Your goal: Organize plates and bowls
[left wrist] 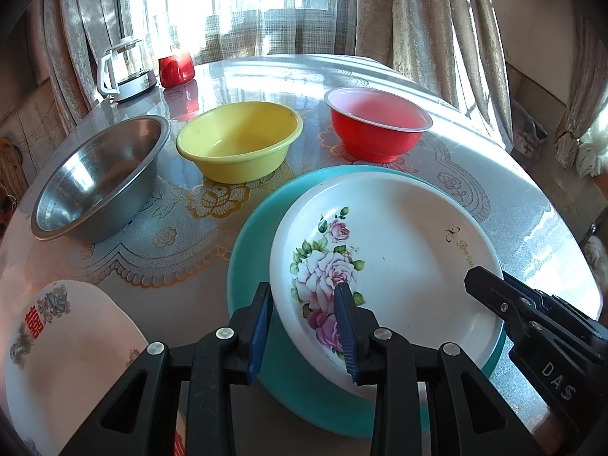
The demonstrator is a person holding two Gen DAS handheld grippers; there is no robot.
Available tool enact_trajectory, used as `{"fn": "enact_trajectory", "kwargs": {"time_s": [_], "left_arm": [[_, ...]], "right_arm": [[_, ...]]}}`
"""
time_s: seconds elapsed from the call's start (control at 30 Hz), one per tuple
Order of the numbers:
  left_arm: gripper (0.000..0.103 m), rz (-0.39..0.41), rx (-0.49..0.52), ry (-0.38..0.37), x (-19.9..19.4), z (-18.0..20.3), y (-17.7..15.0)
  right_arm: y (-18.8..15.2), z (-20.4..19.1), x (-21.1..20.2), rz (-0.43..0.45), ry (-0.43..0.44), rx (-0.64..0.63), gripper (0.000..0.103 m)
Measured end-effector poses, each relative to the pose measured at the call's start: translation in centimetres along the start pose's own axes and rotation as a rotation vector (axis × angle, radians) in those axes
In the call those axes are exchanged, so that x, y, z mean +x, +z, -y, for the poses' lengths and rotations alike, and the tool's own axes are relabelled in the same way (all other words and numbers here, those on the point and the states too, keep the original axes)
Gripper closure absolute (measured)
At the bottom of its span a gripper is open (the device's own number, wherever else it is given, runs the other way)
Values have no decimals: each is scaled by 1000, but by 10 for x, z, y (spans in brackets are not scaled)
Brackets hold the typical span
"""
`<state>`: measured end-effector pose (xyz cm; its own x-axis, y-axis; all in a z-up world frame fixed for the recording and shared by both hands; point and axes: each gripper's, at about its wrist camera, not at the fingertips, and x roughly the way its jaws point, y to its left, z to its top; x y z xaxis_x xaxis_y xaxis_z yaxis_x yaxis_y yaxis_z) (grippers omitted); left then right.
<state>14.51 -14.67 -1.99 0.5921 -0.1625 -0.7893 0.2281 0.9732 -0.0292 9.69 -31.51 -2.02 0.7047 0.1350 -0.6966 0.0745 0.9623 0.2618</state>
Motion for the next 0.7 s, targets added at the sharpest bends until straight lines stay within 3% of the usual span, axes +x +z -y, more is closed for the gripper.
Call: {"fn": "enact_trajectory", "kwargs": {"time_s": [0.4, 0.7], "left_arm": [[68, 25, 1, -12, -13, -5, -11], [67, 62, -2, -14, -31, -9, -17]], "right_arm": [[-4, -7, 0, -10, -13, -17, 78], [-8, -6, -4, -8, -33, 8, 66]]}}
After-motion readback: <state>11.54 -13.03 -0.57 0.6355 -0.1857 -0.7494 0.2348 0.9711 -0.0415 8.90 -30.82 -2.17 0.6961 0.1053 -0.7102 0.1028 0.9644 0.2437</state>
